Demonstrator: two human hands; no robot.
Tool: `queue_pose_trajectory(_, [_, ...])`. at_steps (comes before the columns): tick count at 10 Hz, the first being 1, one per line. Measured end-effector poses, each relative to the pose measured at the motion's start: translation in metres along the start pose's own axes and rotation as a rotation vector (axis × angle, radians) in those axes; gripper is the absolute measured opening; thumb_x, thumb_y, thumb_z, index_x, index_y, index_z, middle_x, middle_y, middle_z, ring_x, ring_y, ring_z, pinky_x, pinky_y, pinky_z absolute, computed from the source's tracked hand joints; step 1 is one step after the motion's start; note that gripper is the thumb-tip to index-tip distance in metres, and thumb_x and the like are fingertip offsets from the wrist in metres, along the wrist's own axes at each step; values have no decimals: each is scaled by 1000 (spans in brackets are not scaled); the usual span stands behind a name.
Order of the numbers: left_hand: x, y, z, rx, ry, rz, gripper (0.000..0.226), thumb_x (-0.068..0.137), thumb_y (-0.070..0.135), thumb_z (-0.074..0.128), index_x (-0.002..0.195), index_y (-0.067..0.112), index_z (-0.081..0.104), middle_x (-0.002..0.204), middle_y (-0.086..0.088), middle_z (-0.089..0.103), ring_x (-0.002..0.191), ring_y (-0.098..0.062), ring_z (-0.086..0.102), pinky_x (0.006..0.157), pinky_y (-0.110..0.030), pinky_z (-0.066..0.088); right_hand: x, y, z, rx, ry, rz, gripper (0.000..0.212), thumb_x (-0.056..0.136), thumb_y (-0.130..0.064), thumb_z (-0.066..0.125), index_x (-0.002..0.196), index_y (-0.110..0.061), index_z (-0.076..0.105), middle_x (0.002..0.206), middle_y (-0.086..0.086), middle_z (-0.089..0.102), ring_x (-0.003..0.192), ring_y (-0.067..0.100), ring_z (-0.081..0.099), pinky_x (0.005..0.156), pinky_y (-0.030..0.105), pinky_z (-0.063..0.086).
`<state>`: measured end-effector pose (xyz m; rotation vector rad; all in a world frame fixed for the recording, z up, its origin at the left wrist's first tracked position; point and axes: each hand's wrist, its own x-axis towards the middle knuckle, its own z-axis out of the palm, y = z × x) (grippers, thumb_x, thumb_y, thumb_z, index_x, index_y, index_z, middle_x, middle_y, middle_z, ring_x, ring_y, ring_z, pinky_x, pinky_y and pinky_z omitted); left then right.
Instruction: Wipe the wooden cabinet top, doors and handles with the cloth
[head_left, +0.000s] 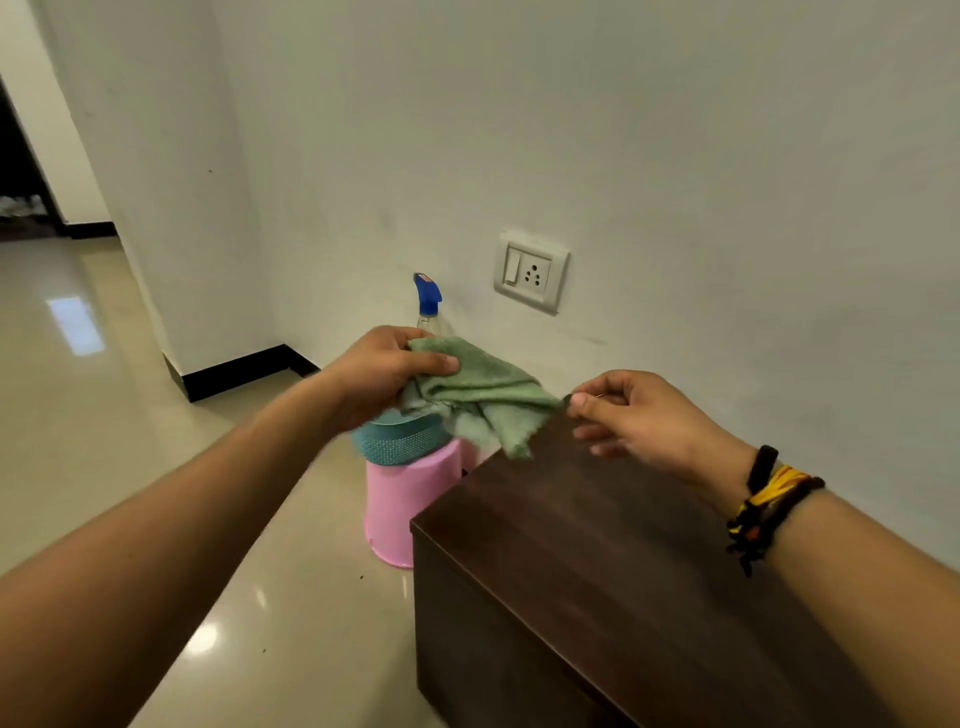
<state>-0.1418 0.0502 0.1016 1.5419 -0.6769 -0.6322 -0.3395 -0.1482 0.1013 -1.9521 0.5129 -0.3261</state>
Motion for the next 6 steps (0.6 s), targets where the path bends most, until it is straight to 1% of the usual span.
queue_pose_trajectory(1, [42, -3, -44, 386, 299, -22, 21, 83, 13, 78, 101, 3, 71, 86, -14, 72, 72, -26, 67, 57, -28, 58, 19, 5, 2, -98, 36, 10, 16, 97, -23, 63, 107, -11, 63, 105, 9, 73, 83, 20, 75, 73, 38, 61])
queue_pose_trajectory(2, [82, -6, -72, 745, 509, 67, 23, 84, 19, 74, 103, 8, 68, 89, -10, 69, 74, -24, 65, 59, -31, 53, 25, 14, 7, -171, -8, 13, 11, 97, -27, 62, 101, -17, 64, 100, 5, 74, 81, 19, 76, 73, 38, 61])
queue_pose_trajectory(3, [112, -32, -77, 1091, 505, 131, 23, 89, 21, 66, 110, 12, 63, 95, -6, 65, 80, -27, 64, 69, -37, 56, 31, 21, 10, -225, -20, 34, 12, 97, -28, 61, 102, -17, 65, 98, 2, 74, 80, 17, 75, 77, 39, 61])
queue_pose_trajectory(4, [136, -83, -67, 1355, 298, 30, 27, 93, 33, 62, 111, 13, 65, 90, -5, 66, 78, -24, 63, 71, -38, 58, 40, 27, 12, -281, -25, 58, 12, 98, -28, 60, 102, -18, 65, 98, 2, 74, 82, 17, 75, 80, 42, 61])
queue_pose_trajectory(5, [141, -123, -53, 1217, -96, -261, 54, 102, 52, 44, 140, 14, 52, 127, -11, 63, 118, -29, 59, 102, -41, 46, 44, 30, 12, -324, -37, 58, 12, 98, -29, 60, 101, -19, 65, 98, 2, 75, 83, 16, 75, 83, 44, 60])
queue_pose_trajectory(6, [137, -130, -49, 1017, -105, -274, 64, 107, 51, 20, 150, 7, 38, 152, -17, 44, 142, -33, 40, 117, -41, 27, 41, 26, 15, -361, -51, 41, 12, 97, -30, 60, 103, -20, 66, 98, 0, 74, 82, 12, 75, 83, 42, 61])
